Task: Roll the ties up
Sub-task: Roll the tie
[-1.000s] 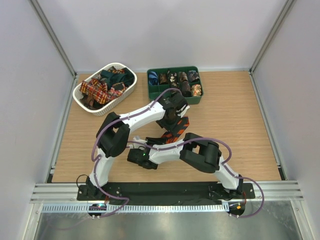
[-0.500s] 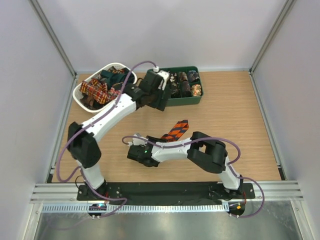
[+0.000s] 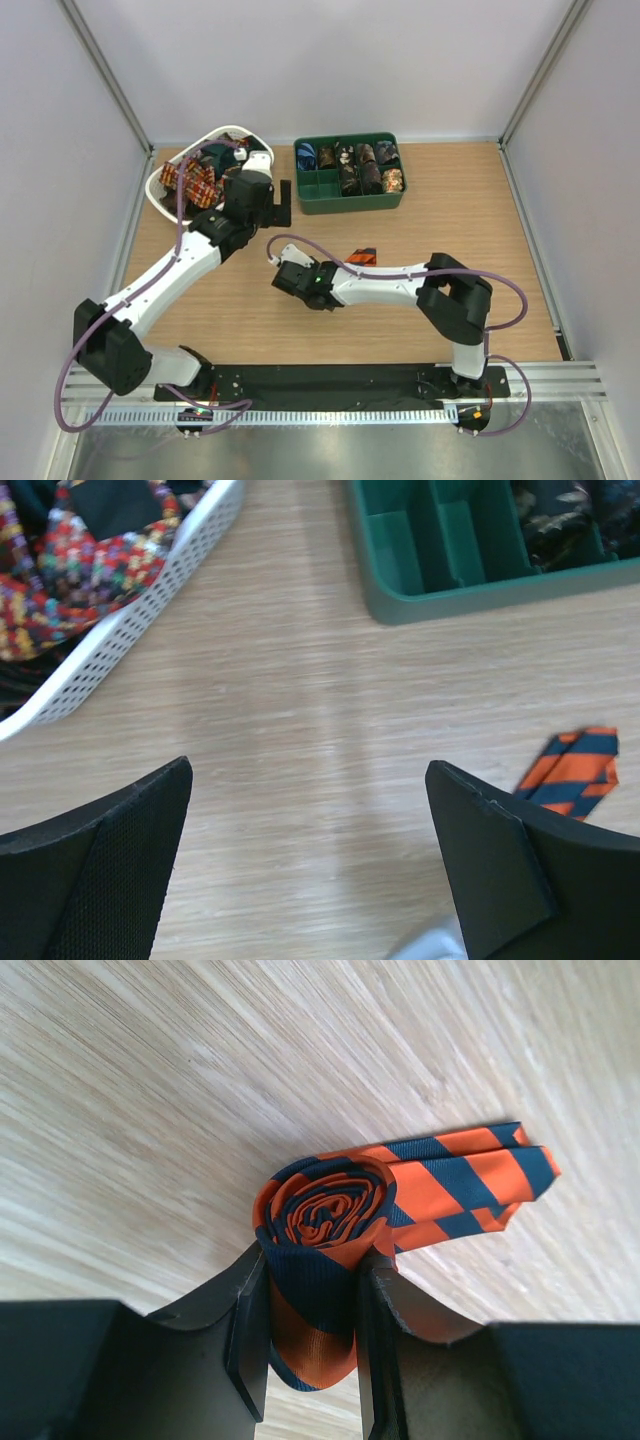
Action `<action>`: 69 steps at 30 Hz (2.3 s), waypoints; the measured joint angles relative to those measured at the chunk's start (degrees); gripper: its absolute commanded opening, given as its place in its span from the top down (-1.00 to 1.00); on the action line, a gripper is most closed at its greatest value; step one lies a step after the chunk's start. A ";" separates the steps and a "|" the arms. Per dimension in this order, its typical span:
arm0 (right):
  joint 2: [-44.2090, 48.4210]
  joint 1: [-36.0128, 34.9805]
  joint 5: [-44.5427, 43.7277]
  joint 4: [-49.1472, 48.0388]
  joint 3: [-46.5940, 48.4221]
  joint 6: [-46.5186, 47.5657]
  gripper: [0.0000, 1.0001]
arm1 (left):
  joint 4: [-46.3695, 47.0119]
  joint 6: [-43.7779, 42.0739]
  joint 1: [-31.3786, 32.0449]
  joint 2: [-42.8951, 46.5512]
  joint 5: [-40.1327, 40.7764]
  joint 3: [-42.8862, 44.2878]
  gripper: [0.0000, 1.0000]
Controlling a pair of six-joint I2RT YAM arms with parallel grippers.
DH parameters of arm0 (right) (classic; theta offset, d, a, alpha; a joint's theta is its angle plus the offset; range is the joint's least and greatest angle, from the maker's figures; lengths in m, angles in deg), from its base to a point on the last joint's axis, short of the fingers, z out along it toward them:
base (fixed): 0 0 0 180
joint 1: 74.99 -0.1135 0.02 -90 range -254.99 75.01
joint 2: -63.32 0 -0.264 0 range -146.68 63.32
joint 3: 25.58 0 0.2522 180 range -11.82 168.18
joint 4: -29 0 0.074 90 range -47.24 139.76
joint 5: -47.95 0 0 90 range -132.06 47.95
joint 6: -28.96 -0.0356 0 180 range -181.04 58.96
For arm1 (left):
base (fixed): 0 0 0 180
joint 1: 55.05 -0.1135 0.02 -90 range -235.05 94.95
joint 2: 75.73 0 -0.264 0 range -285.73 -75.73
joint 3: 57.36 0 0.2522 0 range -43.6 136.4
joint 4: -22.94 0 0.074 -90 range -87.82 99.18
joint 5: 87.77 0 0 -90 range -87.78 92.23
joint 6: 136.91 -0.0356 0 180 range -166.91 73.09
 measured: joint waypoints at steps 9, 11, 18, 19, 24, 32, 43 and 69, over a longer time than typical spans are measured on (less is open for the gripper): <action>7.50 5.07 11.58 -4.55 -6.34 -4.24 0.98 | 5.95 5.99 -1.75 9.57 7.82 -10.19 -1.00; 9.42 7.06 15.19 -6.21 -8.13 -4.96 0.98 | 7.04 6.58 -1.99 10.97 8.22 -11.41 -1.00; 14.69 15.23 29.22 -11.91 -13.79 -7.91 0.98 | 13.35 7.87 -2.12 13.35 7.72 -17.33 -1.00; 15.30 16.59 31.80 -12.96 -14.75 -8.35 0.98 | 15.06 7.80 -2.12 13.94 6.93 -19.06 -1.00; 17.49 24.76 46.16 -20.17 -20.15 -10.71 0.98 | 25.53 6.88 -2.12 16.33 -0.04 -28.61 -1.00; 16.20 34.36 68.57 -32.02 -27.21 -13.81 0.98 | 38.49 0.92 -1.88 14.32 -17.00 -34.51 -1.00; 6.54 41.20 86.77 -40.41 -27.89 -18.18 0.98 | 41.22 -12.00 8.37 5.01 -28.72 -33.14 -0.99; 0.48 44.65 93.79 -41.29 -25.94 -18.97 0.98 | 31.17 -24.13 15.23 -14.45 -35.58 -21.40 -1.00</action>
